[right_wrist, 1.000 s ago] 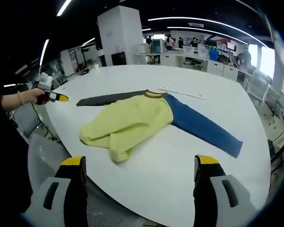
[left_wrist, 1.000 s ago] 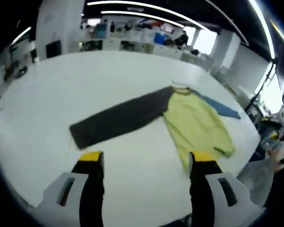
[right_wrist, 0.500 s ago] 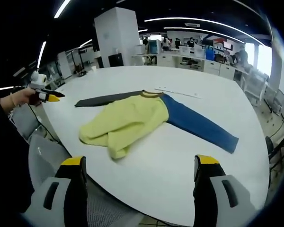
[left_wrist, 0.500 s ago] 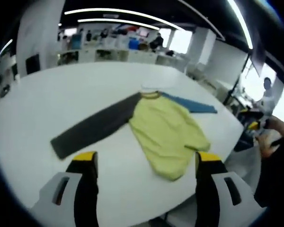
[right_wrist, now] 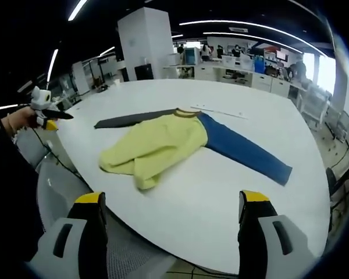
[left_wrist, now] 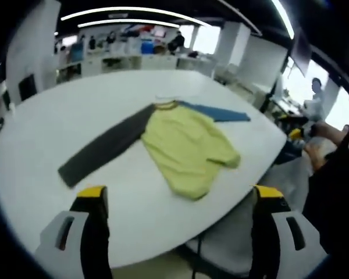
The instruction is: Fold the garment on the visible template until the final outline fits inside the template.
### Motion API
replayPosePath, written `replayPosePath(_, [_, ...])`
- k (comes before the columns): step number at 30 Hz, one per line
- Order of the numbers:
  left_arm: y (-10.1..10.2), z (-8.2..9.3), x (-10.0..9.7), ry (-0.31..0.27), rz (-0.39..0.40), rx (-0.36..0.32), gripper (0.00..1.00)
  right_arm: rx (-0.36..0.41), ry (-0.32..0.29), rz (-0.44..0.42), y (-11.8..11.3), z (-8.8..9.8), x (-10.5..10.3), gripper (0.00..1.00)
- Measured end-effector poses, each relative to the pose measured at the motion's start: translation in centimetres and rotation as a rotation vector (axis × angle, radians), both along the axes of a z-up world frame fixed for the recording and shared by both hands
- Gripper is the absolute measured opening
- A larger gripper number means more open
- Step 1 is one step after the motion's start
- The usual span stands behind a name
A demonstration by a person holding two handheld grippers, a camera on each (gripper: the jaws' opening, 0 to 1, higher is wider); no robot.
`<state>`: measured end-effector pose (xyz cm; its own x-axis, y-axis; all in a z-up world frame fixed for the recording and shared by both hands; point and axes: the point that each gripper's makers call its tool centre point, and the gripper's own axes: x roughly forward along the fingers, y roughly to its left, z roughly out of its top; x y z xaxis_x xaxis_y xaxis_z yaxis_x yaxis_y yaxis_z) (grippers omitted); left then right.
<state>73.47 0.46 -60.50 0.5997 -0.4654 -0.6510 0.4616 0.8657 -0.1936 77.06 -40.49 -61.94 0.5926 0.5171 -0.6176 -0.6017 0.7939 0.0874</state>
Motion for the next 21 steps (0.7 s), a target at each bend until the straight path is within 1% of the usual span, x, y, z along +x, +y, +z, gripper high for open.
replayPosePath(2, [-0.1, -0.1, -0.8, 0.014, -0.025, 0.011, 0.99, 0.002, 0.002, -0.008, -0.4, 0.0, -0.2, 0.95])
replayPosePath(4, [-0.1, 0.1, -1.2, 0.016, -0.030, 0.010, 0.99, 0.000, 0.003, -0.015, -0.8, 0.1, -0.4, 0.95])
replayPosePath(7, [0.0, 0.6, -1.4, 0.006, -0.021, -0.003, 0.99, -0.006, 0.004, -0.022, -1.4, 0.3, -0.6, 0.95])
replayPosePath(12, [0.2, 1.0, -1.5, -0.003, -0.015, -0.001, 0.99, -0.014, 0.003, -0.024, -2.1, 0.9, -0.9, 0.95])
replayPosePath(18, [0.0, 1.1, -1.5, -0.005, -0.026, -0.001, 0.99, -0.018, 0.001, -0.017, -1.9, 1.0, -0.8, 0.95])
replayPosePath(21, [-0.2, 0.9, -1.5, 0.003, -0.031, -0.004, 0.99, -0.017, 0.007, -0.008, -1.5, 0.7, -0.8, 0.95])
